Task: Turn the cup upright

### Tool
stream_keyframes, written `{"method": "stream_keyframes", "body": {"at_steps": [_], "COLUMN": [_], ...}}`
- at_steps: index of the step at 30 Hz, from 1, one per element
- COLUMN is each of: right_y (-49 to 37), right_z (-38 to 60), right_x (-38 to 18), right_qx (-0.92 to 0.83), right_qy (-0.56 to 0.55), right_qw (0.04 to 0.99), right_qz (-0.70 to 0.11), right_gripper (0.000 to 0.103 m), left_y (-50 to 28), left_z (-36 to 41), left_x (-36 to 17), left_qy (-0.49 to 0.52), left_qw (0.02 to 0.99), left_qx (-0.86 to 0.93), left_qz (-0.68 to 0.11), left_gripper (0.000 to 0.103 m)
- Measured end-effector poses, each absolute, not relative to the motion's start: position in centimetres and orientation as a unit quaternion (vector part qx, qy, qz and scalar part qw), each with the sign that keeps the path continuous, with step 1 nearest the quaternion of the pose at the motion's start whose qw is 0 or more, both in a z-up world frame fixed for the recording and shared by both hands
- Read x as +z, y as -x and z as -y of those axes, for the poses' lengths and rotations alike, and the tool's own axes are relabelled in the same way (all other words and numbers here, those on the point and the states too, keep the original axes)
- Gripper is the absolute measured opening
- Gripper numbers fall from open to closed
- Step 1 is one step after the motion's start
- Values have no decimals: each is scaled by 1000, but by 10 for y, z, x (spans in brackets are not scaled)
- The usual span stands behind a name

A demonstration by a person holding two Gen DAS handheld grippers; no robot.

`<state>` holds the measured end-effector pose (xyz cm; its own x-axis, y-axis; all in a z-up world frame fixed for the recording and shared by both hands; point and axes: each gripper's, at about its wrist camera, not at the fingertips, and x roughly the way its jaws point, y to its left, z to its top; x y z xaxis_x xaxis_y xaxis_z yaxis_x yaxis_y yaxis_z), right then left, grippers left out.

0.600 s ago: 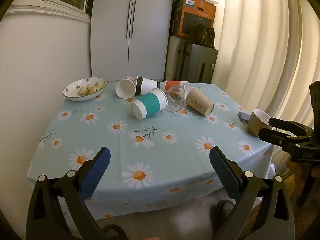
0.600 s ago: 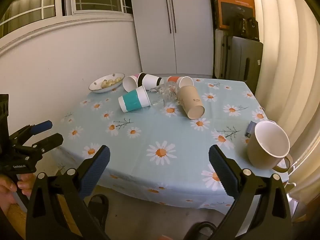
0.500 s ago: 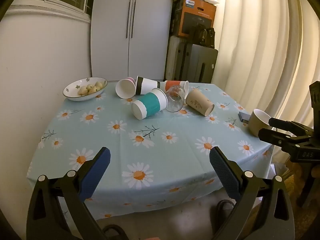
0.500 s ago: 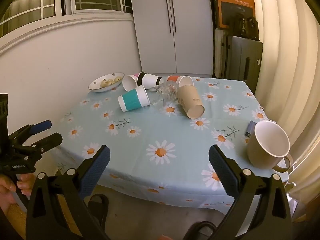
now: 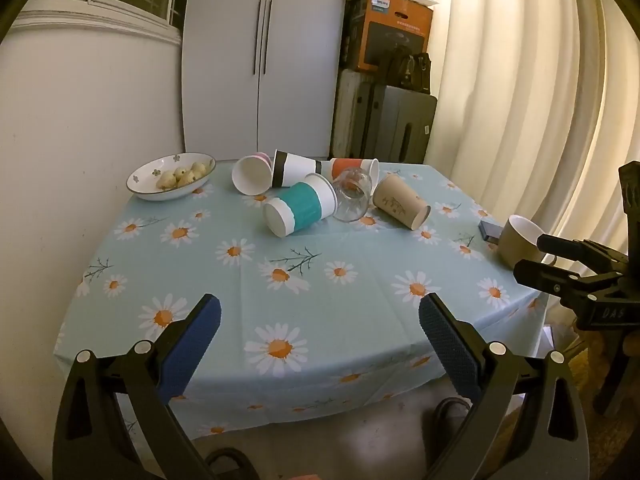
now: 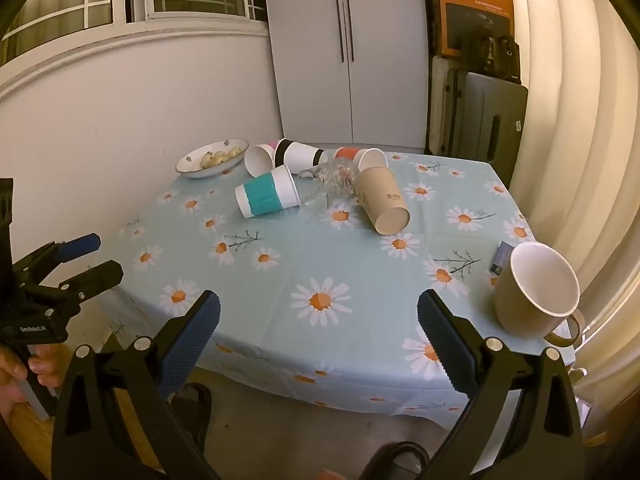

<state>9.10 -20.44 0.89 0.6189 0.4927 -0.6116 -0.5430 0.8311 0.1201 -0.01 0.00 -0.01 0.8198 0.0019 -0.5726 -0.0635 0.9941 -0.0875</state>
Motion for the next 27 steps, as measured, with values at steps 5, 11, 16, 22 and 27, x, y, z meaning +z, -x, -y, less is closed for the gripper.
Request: {"method": "stream_keyframes", "body": {"at_steps": [5, 11, 16, 22, 27], "right_y": [-90, -90, -92, -91, -92], "right_z": [205, 205, 205, 203, 203], "right_x": [7, 7, 5, 4, 3], "right_qx": [290, 290, 290, 294, 297], "right_qy": [42, 42, 43, 45, 46], "right_qw": [898, 898, 897, 894, 892], "right_qz": [-328, -329, -332, -336, -338], "right_gripper": [98, 98, 98, 98, 98], "left_y": [1, 0, -1, -1, 2], "left_z": [-4, -5, -3, -2, 2], "left_x": [-3, -6, -7, -7, -6], "left_qy": [51, 51, 50, 50, 47], "left_qw": [952, 952, 953, 952, 952], "left_qx": [17, 17, 18, 19, 18], "left_qz": [-300, -301, -300, -300, -302], "left_gripper": [97, 97, 97, 97, 97]}}
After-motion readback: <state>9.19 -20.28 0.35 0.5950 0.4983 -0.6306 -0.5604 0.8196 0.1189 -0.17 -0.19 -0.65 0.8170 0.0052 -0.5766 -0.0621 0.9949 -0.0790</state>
